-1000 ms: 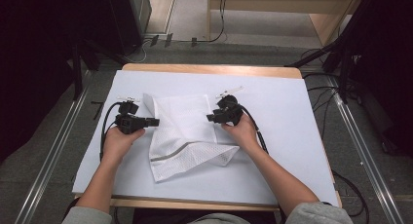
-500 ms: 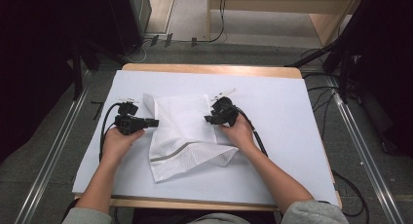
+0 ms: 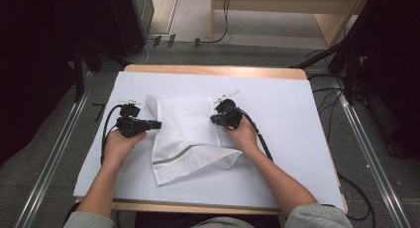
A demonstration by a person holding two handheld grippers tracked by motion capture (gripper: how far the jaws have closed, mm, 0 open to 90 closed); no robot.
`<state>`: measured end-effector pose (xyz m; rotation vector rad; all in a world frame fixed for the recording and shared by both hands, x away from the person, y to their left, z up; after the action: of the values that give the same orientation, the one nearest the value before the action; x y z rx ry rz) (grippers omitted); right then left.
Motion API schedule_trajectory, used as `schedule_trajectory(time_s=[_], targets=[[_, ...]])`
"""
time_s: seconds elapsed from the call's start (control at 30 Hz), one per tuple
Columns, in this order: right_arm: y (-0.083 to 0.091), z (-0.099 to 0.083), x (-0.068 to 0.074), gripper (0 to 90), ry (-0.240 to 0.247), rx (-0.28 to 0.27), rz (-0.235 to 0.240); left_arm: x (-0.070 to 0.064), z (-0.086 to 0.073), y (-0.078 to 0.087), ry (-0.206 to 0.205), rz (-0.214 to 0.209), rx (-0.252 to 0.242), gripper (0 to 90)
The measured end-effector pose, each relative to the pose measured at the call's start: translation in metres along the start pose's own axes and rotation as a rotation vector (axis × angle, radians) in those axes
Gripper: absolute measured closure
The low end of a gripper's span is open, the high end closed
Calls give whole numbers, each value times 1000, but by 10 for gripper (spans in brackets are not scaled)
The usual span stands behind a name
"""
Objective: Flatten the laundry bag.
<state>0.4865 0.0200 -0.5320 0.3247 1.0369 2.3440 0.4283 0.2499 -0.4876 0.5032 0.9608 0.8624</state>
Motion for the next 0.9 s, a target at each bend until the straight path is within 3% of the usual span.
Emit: schedule_trajectory(time_s=[0.1, 0.2, 0.43, 0.57, 0.9], targets=[[3, 1, -3, 897, -7, -10, 5, 0, 1, 2, 4, -8, -8, 808], [10, 1, -10, 897, -23, -22, -6, -1, 3, 4, 19, -13, -16, 889], [23, -3, -24, 898, -46, -27, -29, -9, 8, 7, 7, -31, -38, 900], [35, -7, -35, 898, -78, -40, -41, -7, 8, 7, -1, -14, -41, 900], [59, -26, -65, 898, -147, -46, -83, -5, 13, 2, -2, -21, -29, 900]])
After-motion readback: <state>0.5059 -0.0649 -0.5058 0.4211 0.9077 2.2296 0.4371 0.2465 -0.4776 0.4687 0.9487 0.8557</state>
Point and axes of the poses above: each handheld gripper's, and its own axes: y roughly backward along the jaws, z roughly out of its top, x roughly to its left, the point moved 9 cm from there along -y, roughly forward along the jaws, and after that the axes turned 13 degrees about y, right-handed, at the moved point
